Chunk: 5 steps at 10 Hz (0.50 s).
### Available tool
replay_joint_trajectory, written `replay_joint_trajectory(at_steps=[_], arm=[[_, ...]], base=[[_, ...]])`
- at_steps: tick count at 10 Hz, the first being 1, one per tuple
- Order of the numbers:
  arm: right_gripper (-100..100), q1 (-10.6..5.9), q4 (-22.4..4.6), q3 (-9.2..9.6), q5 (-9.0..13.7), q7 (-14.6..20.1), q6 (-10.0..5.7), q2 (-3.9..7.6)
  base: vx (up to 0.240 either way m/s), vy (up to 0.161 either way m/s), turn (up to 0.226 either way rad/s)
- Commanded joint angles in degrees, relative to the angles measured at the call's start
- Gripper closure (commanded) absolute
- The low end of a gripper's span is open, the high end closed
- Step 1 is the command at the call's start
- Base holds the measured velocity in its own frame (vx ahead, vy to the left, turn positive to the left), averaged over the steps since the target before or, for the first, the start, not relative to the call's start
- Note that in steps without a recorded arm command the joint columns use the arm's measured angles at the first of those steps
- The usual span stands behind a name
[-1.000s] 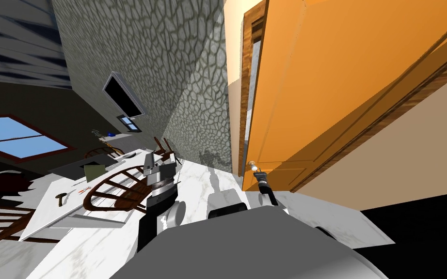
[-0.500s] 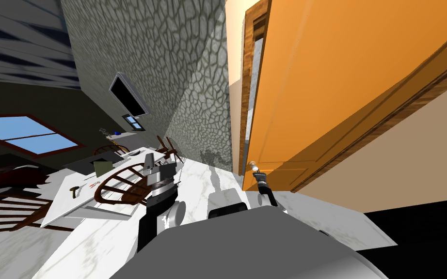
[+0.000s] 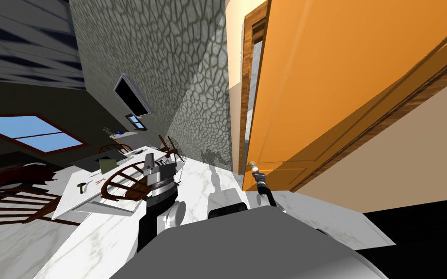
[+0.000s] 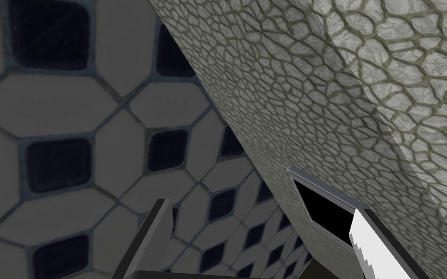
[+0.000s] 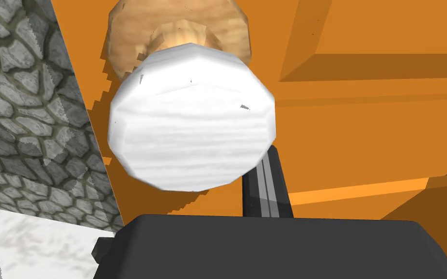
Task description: Pull the door open
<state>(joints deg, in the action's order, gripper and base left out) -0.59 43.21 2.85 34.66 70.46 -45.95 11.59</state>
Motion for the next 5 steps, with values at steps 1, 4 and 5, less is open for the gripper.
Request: replay_joint_trajectory(at_steps=[1,4,5], arm=[[-100,-0.94,0.8,1.50,0.4,2.3,-0.53,-1.05],[-100,0.00,0.0,0.80,1.3,3.1,0.05,-0.10],[-100,-0.92,0.0,-0.03,1.9,3.0,2.43,0.35]], base=[[-0.063,-0.020,0.017],[-0.030,-0.021,0.009],[-0.008,-0.016,-0.106]])
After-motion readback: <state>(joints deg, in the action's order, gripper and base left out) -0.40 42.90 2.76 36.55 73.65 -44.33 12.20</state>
